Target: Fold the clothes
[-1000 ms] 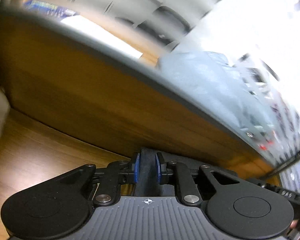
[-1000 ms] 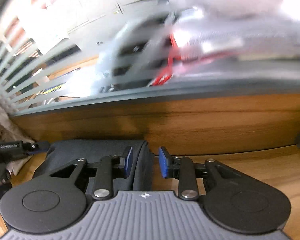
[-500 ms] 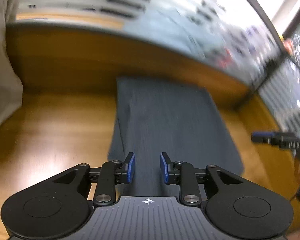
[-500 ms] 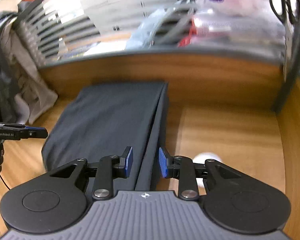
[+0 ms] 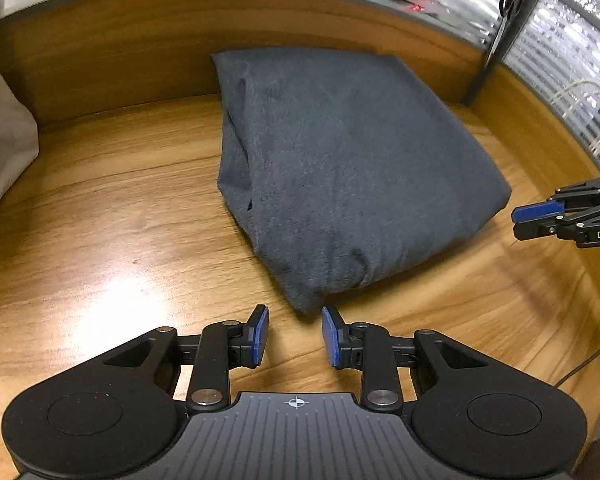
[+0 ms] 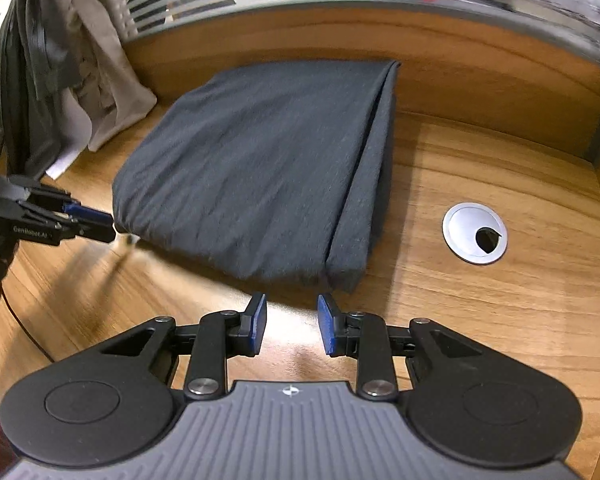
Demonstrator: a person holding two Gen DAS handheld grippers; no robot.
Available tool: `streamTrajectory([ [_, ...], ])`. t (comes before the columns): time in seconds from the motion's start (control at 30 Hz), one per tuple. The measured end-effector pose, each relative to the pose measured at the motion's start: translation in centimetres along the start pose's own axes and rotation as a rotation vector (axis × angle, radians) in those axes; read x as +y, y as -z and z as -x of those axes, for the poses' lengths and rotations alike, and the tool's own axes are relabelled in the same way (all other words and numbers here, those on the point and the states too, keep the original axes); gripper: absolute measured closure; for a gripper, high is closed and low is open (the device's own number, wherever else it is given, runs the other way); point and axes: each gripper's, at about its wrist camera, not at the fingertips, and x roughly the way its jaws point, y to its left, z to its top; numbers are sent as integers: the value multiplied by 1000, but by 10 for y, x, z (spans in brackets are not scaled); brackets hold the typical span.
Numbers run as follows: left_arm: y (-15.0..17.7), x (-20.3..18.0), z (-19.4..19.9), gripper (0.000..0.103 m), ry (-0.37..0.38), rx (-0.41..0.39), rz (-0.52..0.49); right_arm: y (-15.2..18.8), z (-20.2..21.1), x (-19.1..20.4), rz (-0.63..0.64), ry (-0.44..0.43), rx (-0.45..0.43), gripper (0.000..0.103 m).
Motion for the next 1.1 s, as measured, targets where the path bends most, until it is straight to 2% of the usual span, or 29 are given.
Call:
streamTrajectory([
  [0.1, -3, -5, -6, 71, -8, 13, -38, -1, -9, 2, 47, 15, 6, 71],
  [0.27, -4, -22, -12, 74, -51, -16, -119, -3, -19, 5, 151, 66, 15, 72],
  [0.33, -5, -26, -14, 81, -66, -32, -129, -4, -22, 4, 192, 92, 18, 73],
  [0.4, -3, -30, -15, 82, -86, -43, -145, -4, -23, 3, 222, 110, 15, 73],
  [0.57, -2, -35, -13, 90, -114, -71, -169, -4, -25, -1, 238, 78, -10, 72],
  [0.63, -3, -36, -12, 93, -117, -76, -170, -4, -26, 0, 257, 54, -18, 74],
  [0.67, -3, -35, -11, 93, -116, -77, -170, -3, -28, 1, 266, 45, -18, 82],
  [0.8, -5, -39, -3, 96, -132, -96, -206, -7, -22, 1, 256, 41, -55, 94],
  [0.97, -10, -34, 5, 96, -115, -87, -211, -11, -11, -1, 283, 57, -72, 100],
  [1.1, -9, -36, 2, 96, -124, -72, -271, -11, -14, -1, 322, 72, -52, 101],
])
